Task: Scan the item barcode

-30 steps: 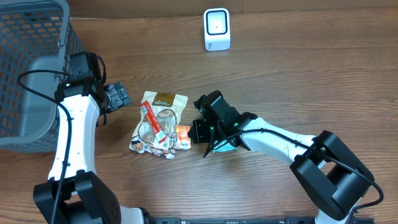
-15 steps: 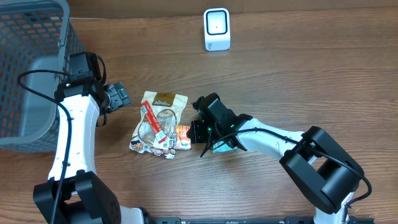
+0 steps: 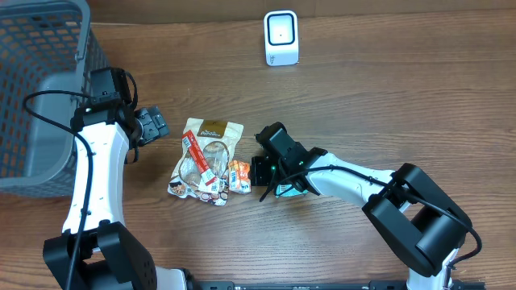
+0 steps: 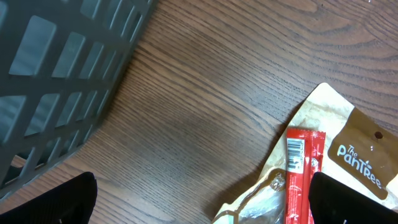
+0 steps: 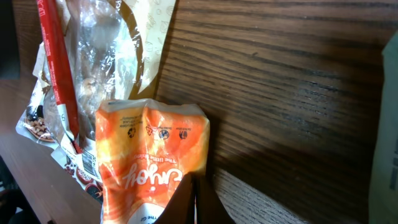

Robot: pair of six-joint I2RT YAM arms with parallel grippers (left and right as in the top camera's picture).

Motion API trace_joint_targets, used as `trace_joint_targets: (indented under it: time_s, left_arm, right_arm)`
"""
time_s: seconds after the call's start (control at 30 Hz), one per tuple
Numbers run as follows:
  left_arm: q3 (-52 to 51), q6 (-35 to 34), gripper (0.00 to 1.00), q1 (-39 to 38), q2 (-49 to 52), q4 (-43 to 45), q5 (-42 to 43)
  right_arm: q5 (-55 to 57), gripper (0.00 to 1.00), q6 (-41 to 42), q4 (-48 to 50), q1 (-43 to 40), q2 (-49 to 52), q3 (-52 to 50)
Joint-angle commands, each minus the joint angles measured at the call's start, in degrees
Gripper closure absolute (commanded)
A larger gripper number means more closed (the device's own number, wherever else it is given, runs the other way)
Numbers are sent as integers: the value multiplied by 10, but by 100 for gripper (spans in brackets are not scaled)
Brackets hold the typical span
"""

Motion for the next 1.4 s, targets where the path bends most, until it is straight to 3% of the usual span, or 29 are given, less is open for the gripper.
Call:
trace_joint_targets:
  time_s: [0.0,0.5,0.8,1.13,1.37]
  left_arm:
    - [3,7,0,-1,-5,-1,-8]
    - [3,7,0,-1,-5,-1,-8]
    - [3,7,0,-1,-5,-1,-8]
    - [3,7,0,-1,-5,-1,-8]
    - [3,7,0,-1,-5,-1,-8]
  right_arm:
    - [10,96,6,2,0,16,12]
    - [-5,96,34,5,0,24,12]
    - [21,71,13,-7,-10,-24,17]
    - [66,68,-3,-119,-42,-83,88]
    - [119,65,-46,-233,-3,-83,173]
